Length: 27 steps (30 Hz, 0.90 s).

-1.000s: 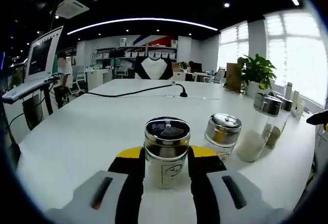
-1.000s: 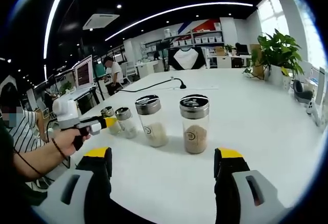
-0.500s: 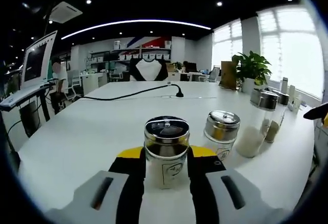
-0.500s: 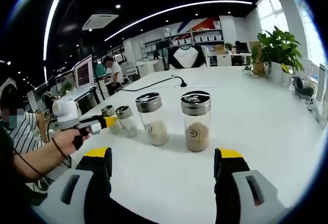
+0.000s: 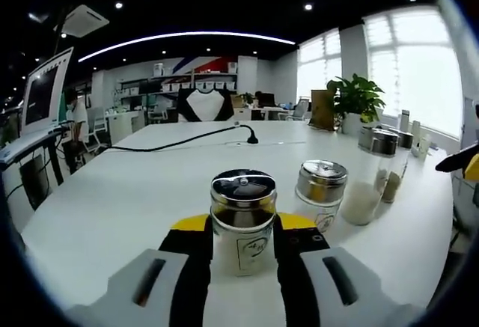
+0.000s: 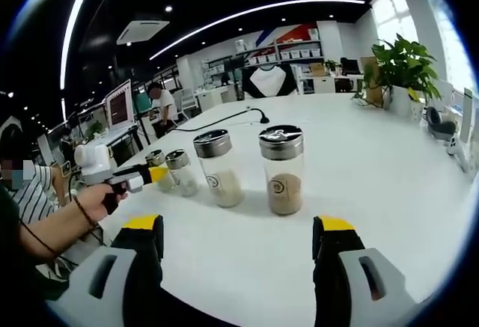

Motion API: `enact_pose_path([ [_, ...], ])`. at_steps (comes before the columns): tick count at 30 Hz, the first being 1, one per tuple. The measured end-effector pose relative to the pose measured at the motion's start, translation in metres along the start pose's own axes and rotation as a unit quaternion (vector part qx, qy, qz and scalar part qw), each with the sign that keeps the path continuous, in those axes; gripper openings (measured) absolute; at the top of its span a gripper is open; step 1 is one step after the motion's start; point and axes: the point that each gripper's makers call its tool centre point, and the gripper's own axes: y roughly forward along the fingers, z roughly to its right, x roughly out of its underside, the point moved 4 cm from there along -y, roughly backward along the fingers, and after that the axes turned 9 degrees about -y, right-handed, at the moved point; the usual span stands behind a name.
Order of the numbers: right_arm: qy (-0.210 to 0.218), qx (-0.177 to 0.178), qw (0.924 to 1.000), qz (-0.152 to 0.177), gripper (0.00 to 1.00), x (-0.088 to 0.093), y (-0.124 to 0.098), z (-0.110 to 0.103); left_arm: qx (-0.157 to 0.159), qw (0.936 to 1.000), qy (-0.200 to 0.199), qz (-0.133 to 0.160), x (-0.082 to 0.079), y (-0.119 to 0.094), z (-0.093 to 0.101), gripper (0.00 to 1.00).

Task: Rotate the seasoning bottle until the label or dispensing opening points toward the visible target arrow and the bottle remains upright within the marked orientation range

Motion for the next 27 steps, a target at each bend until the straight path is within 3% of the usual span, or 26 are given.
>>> enact_pose_path([
  [12, -0.001, 0.002, 1.0000, 0.005, 0.83, -0.0019, -0.0002, 0.0014, 0.062, 0.9980, 0.015, -0.008, -0.0012, -0.0029, -0.0018, 0.33],
  [27, -0.007, 0.001, 1.0000, 0.002, 0.83, -0.0019, 0.0003, 0.0018, 0.087, 0.9960, 0.018, -0.008, -0.0012, -0.0012, -0.0027, 0.33],
])
